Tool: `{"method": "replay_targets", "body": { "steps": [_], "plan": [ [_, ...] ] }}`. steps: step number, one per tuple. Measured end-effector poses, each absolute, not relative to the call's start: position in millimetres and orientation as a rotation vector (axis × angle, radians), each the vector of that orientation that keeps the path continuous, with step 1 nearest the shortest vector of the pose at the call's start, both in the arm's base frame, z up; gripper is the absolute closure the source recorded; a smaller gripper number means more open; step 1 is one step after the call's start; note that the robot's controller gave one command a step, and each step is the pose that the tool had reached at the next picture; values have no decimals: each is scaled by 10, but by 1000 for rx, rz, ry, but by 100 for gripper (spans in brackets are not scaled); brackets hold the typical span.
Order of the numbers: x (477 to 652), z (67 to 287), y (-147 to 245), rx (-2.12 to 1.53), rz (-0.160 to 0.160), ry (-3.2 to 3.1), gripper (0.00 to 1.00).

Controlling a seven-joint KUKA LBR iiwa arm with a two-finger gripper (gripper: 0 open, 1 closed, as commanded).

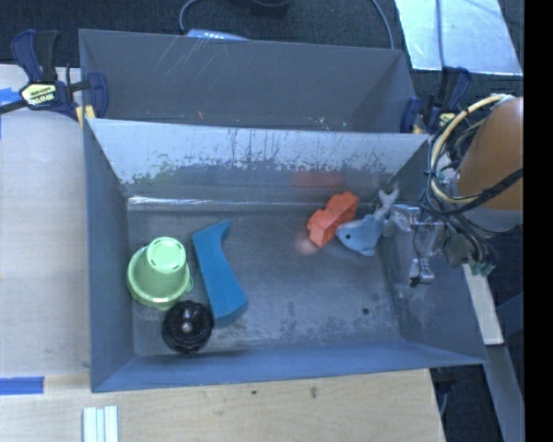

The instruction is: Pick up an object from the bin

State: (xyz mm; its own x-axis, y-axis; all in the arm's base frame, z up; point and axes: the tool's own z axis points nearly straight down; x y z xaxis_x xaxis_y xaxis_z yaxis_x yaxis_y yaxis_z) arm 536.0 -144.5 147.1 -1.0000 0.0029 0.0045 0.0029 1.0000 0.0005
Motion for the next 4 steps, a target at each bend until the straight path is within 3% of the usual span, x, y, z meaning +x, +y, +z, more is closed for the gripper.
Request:
{"method": "replay_targets", "body": {
  "steps": [1,2,3,4],
  "plan": [
    [5382,1515,-1440,0,2,-3145,0],
    [5906,1095,-1525,199,7,-3147,0],
    [6082,993,-1557,60,-1,-3143,0],
    [6153,1112,-1570,343,9,-3137,0]
  ]
}}
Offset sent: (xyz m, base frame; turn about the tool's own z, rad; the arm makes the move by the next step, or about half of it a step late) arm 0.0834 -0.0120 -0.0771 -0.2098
